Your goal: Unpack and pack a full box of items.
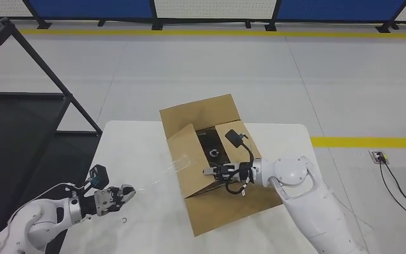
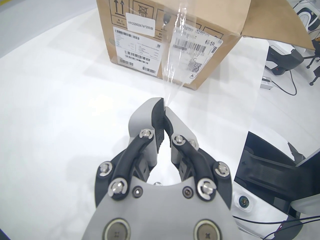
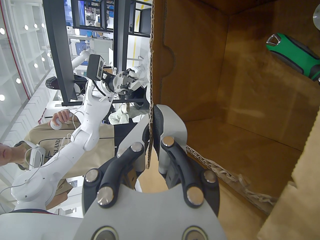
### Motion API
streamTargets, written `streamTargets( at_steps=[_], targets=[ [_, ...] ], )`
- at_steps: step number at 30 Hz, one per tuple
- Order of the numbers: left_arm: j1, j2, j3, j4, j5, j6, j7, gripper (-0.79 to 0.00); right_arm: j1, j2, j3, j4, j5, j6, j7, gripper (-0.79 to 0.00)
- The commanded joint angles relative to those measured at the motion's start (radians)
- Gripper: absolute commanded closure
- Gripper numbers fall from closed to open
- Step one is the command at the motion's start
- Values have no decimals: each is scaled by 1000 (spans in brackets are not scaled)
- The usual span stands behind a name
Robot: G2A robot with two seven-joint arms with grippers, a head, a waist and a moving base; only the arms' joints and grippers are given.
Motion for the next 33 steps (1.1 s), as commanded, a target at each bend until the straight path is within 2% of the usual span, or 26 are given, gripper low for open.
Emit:
streamTargets(
  at_steps=[1, 29, 30, 32, 33],
  targets=[
    [8, 0, -7, -1, -1, 2, 0, 0, 1, 1, -1, 2, 4, 0, -1, 0],
    [116, 3, -109, -1, 9, 11, 9, 0, 11, 14, -15, 38, 41, -10, -24, 0],
    [119, 3, -112, -2, 10, 12, 9, -89, 12, 15, -16, 38, 42, -10, -24, 0],
    [123, 2, -118, -5, 11, 13, 11, -357, 13, 15, -18, 39, 42, -11, -24, 0],
    [125, 2, -121, -7, 12, 13, 11, -391, 14, 16, -19, 39, 43, -11, -24, 0]
  ],
)
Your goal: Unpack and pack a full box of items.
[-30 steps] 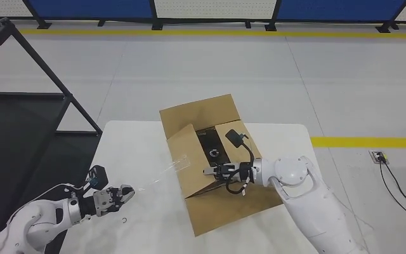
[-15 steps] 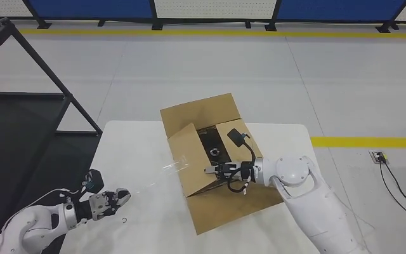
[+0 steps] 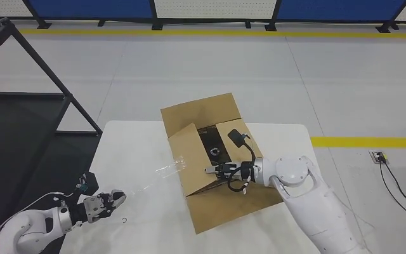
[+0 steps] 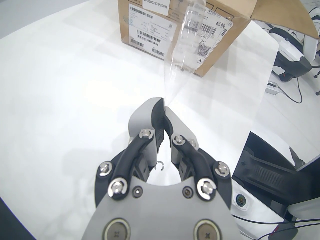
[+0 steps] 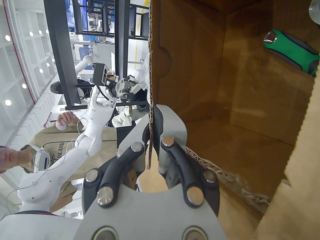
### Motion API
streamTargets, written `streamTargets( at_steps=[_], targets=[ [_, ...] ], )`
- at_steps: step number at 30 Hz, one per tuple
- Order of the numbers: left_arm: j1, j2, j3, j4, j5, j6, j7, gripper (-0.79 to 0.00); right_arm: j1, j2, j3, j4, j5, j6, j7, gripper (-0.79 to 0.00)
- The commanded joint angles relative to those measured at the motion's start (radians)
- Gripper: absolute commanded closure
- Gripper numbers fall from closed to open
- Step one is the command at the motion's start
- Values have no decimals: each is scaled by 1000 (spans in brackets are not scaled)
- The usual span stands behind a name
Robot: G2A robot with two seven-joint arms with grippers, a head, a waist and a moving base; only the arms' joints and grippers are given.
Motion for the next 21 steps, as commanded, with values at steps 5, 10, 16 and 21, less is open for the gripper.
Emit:
streamTargets(
  at_steps=[5, 10, 16, 21],
  targets=[
    [10, -1, -15, -8, 1, 3, -5, -751, 2, 2, -6, 2, 6, 2, -2, 0],
    [18, -2, -25, -14, -1, 3, -13, -782, 2, 4, -9, 5, 10, -2, -3, 0],
    [24, -4, -33, -22, -5, 4, -21, -779, 6, 6, -14, 8, 14, -4, -4, 0],
    [30, -5, -40, -30, -5, 6, -26, -785, 7, 8, -16, 12, 18, -5, -8, 0]
  ],
)
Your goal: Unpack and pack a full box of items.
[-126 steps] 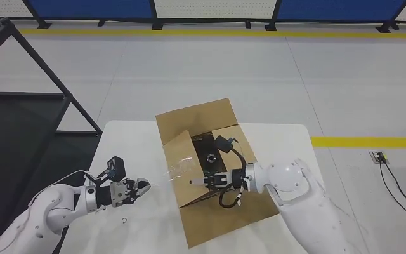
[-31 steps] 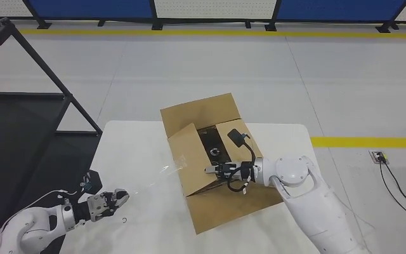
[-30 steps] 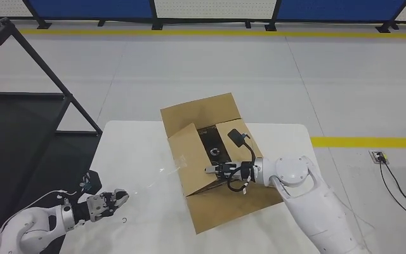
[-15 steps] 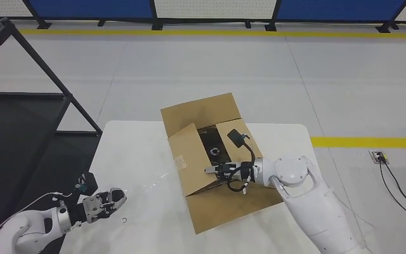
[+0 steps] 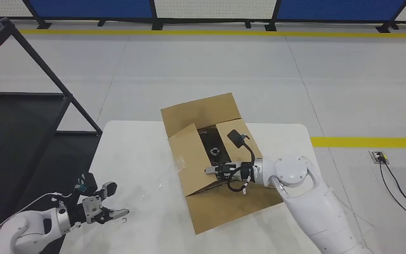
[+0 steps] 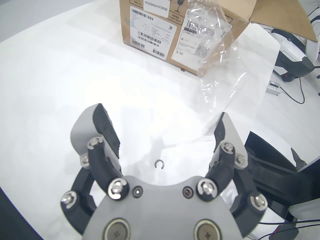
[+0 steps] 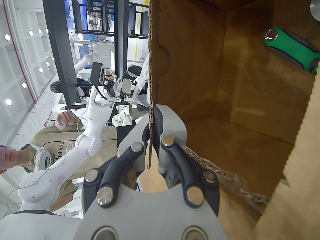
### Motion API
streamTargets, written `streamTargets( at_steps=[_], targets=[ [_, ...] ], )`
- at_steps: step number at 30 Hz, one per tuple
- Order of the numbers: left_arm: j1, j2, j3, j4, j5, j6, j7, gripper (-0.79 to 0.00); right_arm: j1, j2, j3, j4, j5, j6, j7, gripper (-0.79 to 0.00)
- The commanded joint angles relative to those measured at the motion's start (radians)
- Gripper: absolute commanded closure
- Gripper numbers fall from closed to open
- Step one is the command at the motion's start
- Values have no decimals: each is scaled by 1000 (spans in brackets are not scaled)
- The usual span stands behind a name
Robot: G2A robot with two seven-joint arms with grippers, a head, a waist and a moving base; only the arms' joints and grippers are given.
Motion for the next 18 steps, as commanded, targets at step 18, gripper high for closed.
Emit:
streamTargets(
  at_steps=[18],
  targets=[
    [34, -8, -36, -27, 9, 14, 26, -785, 9, 6, -12, 6, -15, 33, -36, -206]
  ],
)
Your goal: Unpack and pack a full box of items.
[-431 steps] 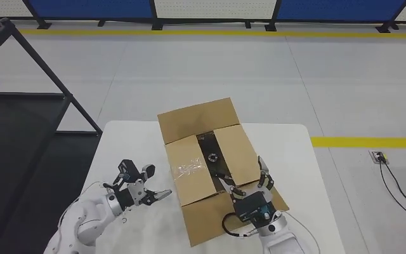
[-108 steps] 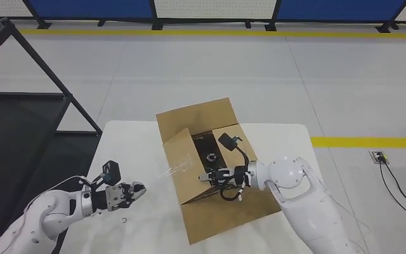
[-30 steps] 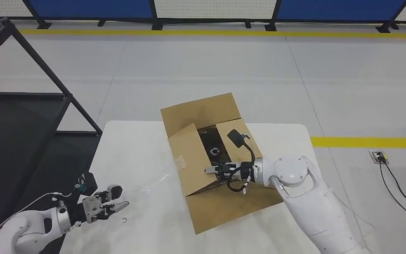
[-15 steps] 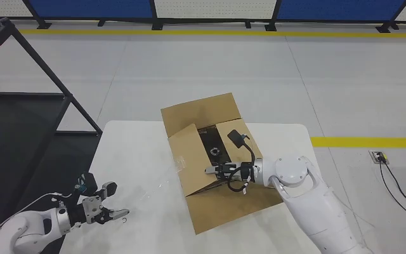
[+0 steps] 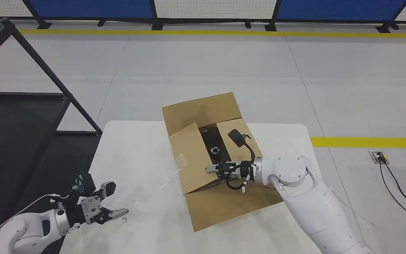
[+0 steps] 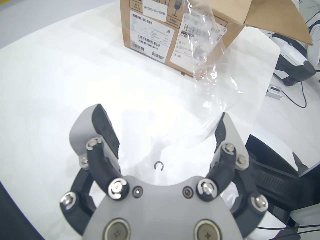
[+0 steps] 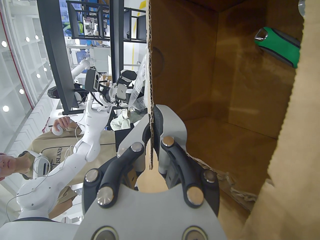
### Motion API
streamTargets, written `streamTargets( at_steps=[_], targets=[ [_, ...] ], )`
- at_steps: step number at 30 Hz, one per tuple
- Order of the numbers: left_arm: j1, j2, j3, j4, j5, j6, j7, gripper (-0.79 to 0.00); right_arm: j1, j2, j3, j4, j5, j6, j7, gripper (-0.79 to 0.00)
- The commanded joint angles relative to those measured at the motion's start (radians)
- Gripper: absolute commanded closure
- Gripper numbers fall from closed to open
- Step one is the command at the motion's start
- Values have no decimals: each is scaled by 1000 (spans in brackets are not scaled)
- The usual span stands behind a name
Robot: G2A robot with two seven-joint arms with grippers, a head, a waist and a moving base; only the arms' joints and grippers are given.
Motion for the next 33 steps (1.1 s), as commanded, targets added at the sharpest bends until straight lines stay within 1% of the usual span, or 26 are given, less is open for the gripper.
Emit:
streamTargets(
  at_steps=[1, 2, 3, 4, 5, 6, 7, 8, 9, 12, 13, 14, 16, 17, 18, 20, 26, 28, 30, 33],
  targets=[
    [1, -1, -3, -4, 4, 0, 4, -785, -2, 1, 3, -2, 2, 3, -4, -296],
    [1, -2, -4, -5, 4, 1, 7, -785, -4, 2, 6, -5, 3, 2, -7, -351],
    [0, -3, -6, -7, 6, 4, 12, -785, -6, 3, 10, -8, 4, 1, -13, -431],
    [0, -4, -7, -9, 8, 8, 18, -785, -11, 4, 15, -14, 9, -3, -16, -613],
    [0, -5, -7, -11, 12, 11, 23, -785, -16, 6, 19, -19, 9, -5, -16, -573],
    [0, -6, -9, -12, 13, 16, 29, -785, -20, 8, 23, -24, 9, -6, -14, -496],
    [-1, -7, -10, -16, 16, 23, 35, -785, -24, 10, 27, -29, 9, -7, -13, -496],
    [-1, -8, -9, -18, 20, 26, 37, -785, -28, 11, 30, -35, 7, -7, -15, -536],
    [-3, -9, -10, -20, 23, 31, 38, -785, -33, 12, 33, -42, 7, -8, -16, -548],
    [-8, -12, -8, -24, 24, 37, 36, -785, -50, 17, 51, -72, 8, -27, -35, -523],
    [-10, -13, -7, -25, 24, 39, 35, -785, -60, 19, 61, -85, 11, -38, -47, -496],
    [-12, -14, -5, -26, 23, 41, 34, -785, -71, 22, 70, -103, 12, -52, -59, -403],
    [-18, -15, -4, -27, 22, 47, 31, -785, -97, 27, 92, -141, 9, -77, -89, -317],
    [-20, -16, -3, -28, 22, 49, 30, -785, -110, 29, 100, -161, 6, -88, -106, -243],
    [-22, -17, -3, -27, 21, 51, 30, -785, -123, 31, 107, -179, 0, -96, -123, -135],
    [-25, -19, -3, -26, 20, 56, 30, -785, -146, 33, 120, -212, -19, -102, -170, 0],
    [-30, -23, -6, -27, 20, 63, 30, -785, -191, 37, 134, -287, -30, -183, -245, 0],
    [-30, -24, -6, -27, 21, 63, 29, -785, -192, 34, 112, -302, -15, -213, -224, 0],
    [-31, -25, -6, -27, 21, 63, 24, -785, -165, 30, 77, -281, -13, -199, -185, 0],
    [-33, -27, -5, -28, 18, 64, 17, -785, -99, 16, 5, -229, -12, -162, -161, 0]
  ],
)
